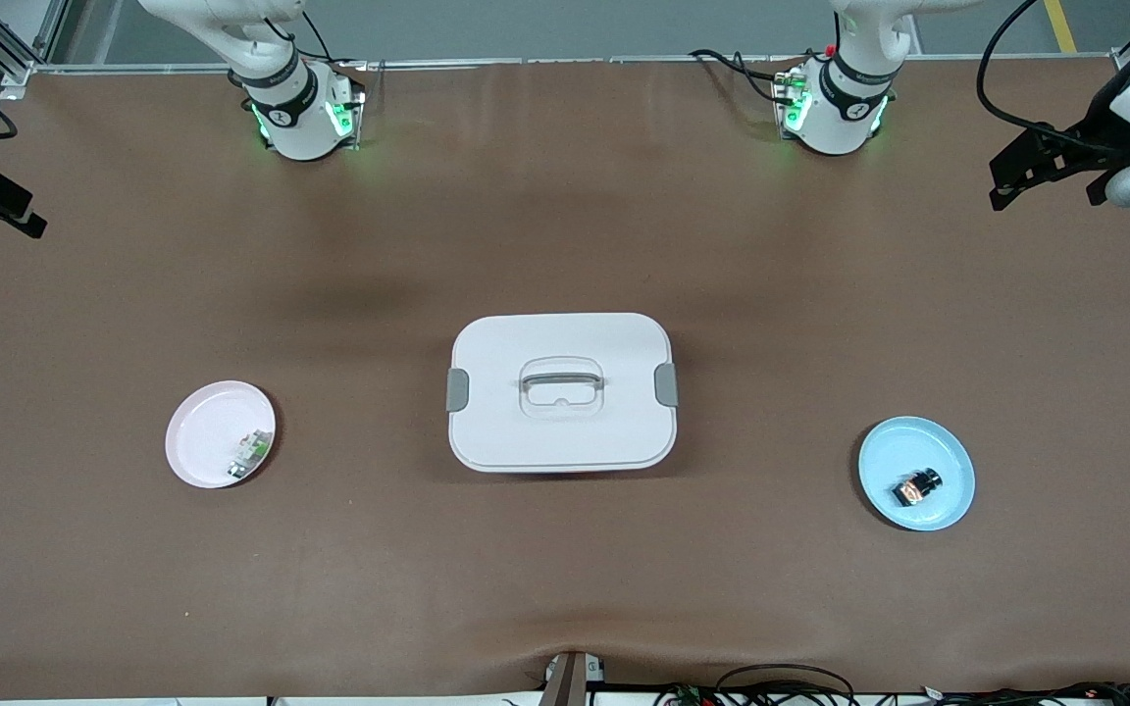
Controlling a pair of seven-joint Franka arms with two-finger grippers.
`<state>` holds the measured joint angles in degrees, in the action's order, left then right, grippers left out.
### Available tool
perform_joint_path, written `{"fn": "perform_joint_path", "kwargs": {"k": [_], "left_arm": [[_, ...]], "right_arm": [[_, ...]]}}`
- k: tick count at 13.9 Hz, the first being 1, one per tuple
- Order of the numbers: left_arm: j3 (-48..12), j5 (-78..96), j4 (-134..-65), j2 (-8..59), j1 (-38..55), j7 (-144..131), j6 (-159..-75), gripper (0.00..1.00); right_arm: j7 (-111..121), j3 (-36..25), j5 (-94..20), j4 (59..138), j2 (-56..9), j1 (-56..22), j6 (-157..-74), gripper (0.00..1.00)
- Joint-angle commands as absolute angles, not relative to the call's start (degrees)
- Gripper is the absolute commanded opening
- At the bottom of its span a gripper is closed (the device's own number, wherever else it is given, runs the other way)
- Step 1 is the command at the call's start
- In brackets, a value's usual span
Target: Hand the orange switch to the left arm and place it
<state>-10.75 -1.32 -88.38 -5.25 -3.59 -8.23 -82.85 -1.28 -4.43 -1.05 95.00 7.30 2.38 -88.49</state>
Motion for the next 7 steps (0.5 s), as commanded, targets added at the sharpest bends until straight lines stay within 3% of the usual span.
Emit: {"fn": "perform_joint_path", "kwargs": {"k": [1, 7], "left_arm": [[-10.7, -2.5, -86.6, -4.6, -3.6, -8.4, -81.3, 1.00], [-10.7, -2.4, -86.6, -4.5, -4.2, -8.5, -81.3, 1.00]], "right_arm": [[-0.9, -3.8, -1.1, 93.4, 6.5, 3.3, -87.5, 1.00], [-0.8, -3.8, -1.1, 93.4, 6.5, 3.3, -87.5, 1.00]]}}
